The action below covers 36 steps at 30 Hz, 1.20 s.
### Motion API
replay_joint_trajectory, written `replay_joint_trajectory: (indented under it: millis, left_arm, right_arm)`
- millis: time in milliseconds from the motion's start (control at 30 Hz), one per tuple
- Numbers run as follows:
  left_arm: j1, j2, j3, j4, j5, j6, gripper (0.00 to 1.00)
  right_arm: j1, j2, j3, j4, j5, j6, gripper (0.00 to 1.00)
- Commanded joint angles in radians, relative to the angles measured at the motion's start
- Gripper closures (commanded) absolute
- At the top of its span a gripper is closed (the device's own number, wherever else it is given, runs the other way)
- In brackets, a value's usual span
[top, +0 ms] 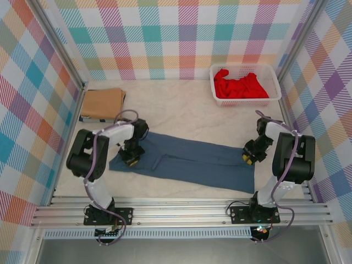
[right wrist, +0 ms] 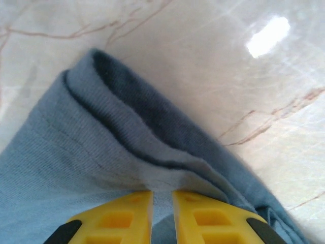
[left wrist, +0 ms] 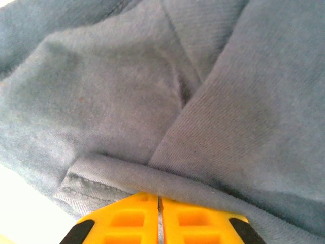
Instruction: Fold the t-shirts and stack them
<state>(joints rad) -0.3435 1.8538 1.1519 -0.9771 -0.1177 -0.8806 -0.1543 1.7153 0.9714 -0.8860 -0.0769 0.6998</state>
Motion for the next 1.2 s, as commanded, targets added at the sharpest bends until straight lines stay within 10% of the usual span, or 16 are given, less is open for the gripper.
replay_joint_trajectory:
  millis: [0,267,667,833,1167]
  left_arm:
    - [0.018,0.166,0.15,0.186,-0.043,0.088,0.91]
    - [0.033,0.482,0.65,0.142,-0.033,0.127,0.91]
    - [0.119,0.781,1.386,0.007,0.021,0.241,0.79]
    - [0.108,0.597,1.257,-0.003,0.04,0.167,0.7]
    - [-0.063,0.143,0.403,0.393,0.166,-0.308,0.69]
  right_arm:
    - [-0.013,0.051,-0.007,0.007,0.004,0.025,0.81]
    - [0.021,-0.018,-0.079,-0.016,-0.078,0.16,0.81]
    - [0.341,-0.12,-0.095,-0.073,-0.145,0.394,0.79]
    - [0.346,-0.16,0.058,-0.187,-0.052,0.277,0.73]
    - [0.317,-0.069,0.129,0.059,-0.185,-0.163,0.64]
